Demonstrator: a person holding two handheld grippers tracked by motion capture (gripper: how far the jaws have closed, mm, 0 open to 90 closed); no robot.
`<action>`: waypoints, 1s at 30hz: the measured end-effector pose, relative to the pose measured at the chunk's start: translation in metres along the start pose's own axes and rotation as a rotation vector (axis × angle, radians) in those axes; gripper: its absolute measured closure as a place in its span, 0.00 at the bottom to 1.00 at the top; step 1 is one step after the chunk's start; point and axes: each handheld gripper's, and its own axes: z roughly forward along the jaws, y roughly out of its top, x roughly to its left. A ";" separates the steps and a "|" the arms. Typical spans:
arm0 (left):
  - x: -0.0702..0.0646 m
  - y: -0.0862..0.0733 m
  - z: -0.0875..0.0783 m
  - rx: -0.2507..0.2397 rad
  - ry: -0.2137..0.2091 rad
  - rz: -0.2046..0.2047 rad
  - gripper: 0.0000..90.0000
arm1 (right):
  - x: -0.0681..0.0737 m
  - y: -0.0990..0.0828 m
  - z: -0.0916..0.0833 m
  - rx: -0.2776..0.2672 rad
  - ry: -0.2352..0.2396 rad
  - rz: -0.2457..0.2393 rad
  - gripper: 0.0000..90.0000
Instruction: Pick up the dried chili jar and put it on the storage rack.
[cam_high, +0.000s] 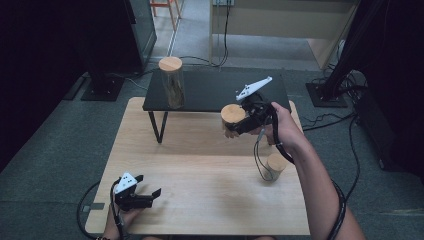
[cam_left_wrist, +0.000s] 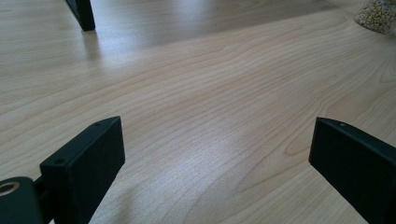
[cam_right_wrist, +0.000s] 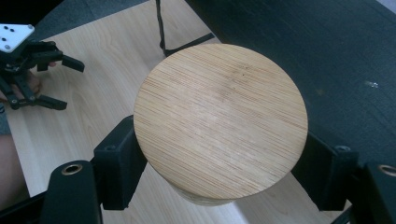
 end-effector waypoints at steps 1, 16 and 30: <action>0.000 0.000 0.000 0.000 0.000 0.000 0.04 | -0.001 0.002 0.000 0.002 0.000 0.001 0.29; 0.000 -0.001 -0.001 -0.005 0.000 0.002 0.04 | -0.021 0.023 0.003 0.018 -0.024 0.018 0.29; 0.000 -0.001 -0.001 -0.007 0.002 0.004 0.04 | -0.042 0.036 0.014 0.034 -0.035 0.052 0.29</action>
